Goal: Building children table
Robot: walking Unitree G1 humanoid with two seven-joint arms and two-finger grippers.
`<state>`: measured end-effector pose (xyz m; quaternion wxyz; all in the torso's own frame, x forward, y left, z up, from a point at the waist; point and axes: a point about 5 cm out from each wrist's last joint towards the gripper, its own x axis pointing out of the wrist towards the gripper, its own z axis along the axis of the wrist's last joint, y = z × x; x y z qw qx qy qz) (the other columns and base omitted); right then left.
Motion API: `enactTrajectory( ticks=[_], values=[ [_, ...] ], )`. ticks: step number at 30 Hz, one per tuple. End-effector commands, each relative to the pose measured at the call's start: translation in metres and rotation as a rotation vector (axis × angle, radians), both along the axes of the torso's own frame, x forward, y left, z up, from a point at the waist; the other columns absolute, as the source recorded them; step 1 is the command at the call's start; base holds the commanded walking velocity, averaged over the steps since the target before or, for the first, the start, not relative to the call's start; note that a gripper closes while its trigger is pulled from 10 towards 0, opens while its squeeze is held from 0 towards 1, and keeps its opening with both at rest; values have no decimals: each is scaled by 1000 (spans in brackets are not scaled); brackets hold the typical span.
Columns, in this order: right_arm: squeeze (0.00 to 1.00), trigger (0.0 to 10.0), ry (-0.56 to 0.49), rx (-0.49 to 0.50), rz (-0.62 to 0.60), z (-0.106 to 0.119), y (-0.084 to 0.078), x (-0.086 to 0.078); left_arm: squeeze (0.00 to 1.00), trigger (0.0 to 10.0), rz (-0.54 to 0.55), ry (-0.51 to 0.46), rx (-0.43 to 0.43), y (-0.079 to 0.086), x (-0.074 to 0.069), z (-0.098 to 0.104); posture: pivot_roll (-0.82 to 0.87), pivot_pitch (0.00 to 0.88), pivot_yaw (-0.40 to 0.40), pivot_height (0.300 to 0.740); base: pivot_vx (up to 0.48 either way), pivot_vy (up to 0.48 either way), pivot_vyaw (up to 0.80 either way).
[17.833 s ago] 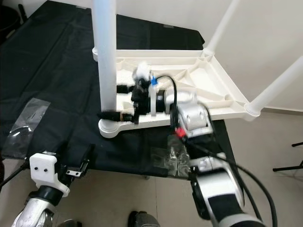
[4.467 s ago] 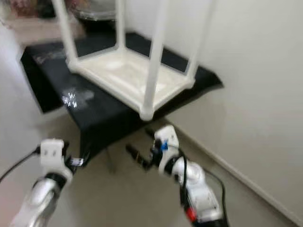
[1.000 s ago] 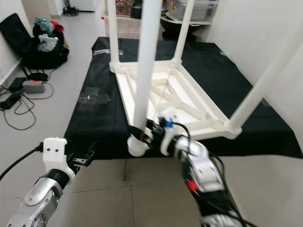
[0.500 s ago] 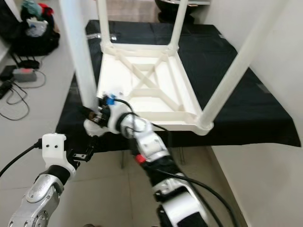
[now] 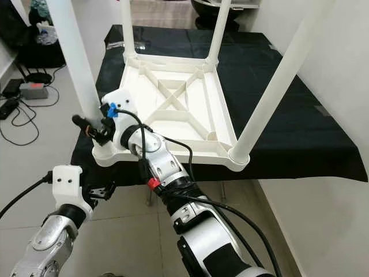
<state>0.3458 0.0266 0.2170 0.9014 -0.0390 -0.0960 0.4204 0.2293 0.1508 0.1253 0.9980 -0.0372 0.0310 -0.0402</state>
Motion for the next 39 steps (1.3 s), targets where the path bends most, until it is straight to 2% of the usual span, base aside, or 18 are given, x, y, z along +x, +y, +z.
enactTrajectory(
  ticks=[1,7,9,11,13,14,15,18,20,21,22,23,27,29,33,35,37,39],
  values=[
    [1000,10000,5,91,45,2,-4,-9,0,10000,0,7,-4,-1,-2,0,49,113,-86,740,0,0,0],
    [1000,10000,30,119,195,-4,-39,-27,0,10000,-2,5,10,1,0,0,35,107,-77,740,0,0,0],
    [1000,10000,30,119,195,-4,-39,-27,0,10000,-2,5,10,1,0,0,35,107,-77,740,0,0,0],
    [1000,10000,80,74,246,-21,-84,-46,0,10000,-4,-5,25,4,3,2,11,99,-63,740,0,0,0],
    [1000,10000,80,74,246,-21,-84,-46,0,10000,-4,-5,25,4,3,2,11,99,-63,740,0,0,0],
    [1000,10000,96,44,214,-29,-104,-53,0,10000,-4,-6,32,6,5,3,1,93,-57,740,0,0,0],
    [1000,10000,96,44,214,-29,-104,-53,0,10000,-4,-6,32,6,5,3,1,93,-57,740,0,0,0],
    [961,10000,153,7,-84,-60,-163,-57,0,10000,-3,-11,53,11,9,5,-5,83,-52,740,0,0,0],
    [961,10000,168,0,-161,-67,-175,-59,0,10000,-3,-12,56,12,11,5,-10,81,-51,740,0,0,0],
    [145,10000,185,-8,-276,-76,-187,-59,0,10000,-10,-16,60,11,12,6,-14,77,-50,740,0,0,0],
    [145,10000,185,-8,-276,-76,-187,-59,0,10000,-10,-16,60,11,12,6,-14,77,-50,740,0,0,0],
    [0,10000,206,-6,-365,-82,-196,-62,0,10000,-16,-21,55,10,14,7,-26,65,-39,740,0,0,0],
    [0,10000,244,9,-441,-86,-199,-69,0,10000,-40,-38,53,6,18,10,-29,53,-34,740,0,-339,0],
    [0,10000,238,-11,-422,-86,-196,-69,0,10000,-49,-43,54,4,19,11,-29,53,-34,740,0,-431,0],
    [0,10000,126,-184,-271,-79,-178,-68,0,10000,-65,-47,52,-1,20,13,-15,48,-32,740,0,-253,0],
    [0,10000,126,-184,-271,-79,-178,-68,0,10000,-65,-47,52,-1,20,13,-15,48,-32,740,0,0,0],
    [0,10000,-1,-326,-170,-73,-163,-63,0,10000,-90,-34,36,-3,18,11,-12,53,-26,740,0,0,0],
    [0,10000,-40,-367,-144,-71,-159,-62,0,10000,-102,-31,29,-4,17,11,-10,55,-26,740,0,0,0]
  ],
)
